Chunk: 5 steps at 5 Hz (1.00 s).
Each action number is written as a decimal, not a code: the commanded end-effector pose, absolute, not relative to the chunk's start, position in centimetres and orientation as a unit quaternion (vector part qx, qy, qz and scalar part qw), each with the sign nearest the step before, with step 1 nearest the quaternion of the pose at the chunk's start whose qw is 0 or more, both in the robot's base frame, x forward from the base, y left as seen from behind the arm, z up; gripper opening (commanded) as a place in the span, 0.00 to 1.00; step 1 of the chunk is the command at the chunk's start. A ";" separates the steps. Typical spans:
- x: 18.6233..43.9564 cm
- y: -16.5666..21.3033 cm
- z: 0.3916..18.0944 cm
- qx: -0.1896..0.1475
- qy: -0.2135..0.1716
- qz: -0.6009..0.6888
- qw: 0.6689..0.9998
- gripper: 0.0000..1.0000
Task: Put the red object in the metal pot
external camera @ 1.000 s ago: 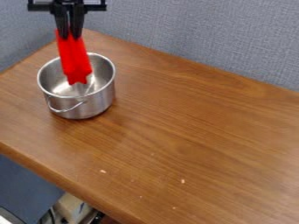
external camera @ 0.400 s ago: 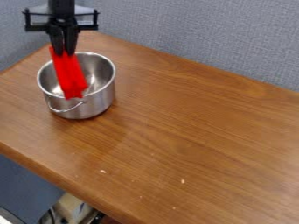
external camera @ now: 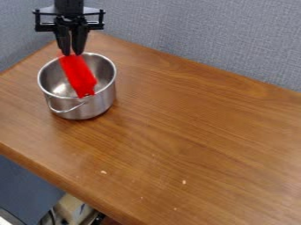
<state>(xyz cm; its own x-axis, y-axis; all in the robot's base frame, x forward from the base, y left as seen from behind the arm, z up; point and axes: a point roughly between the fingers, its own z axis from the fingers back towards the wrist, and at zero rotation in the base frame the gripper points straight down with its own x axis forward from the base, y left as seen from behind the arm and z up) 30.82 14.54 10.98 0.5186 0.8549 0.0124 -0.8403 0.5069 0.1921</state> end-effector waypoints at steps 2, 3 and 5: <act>31.4 15.2 14.2 0.099 0.018 0.484 0.870 1.00; 31.3 15.0 14.5 0.102 0.019 0.451 0.886 1.00; 30.6 15.4 14.1 0.110 0.024 0.421 0.900 1.00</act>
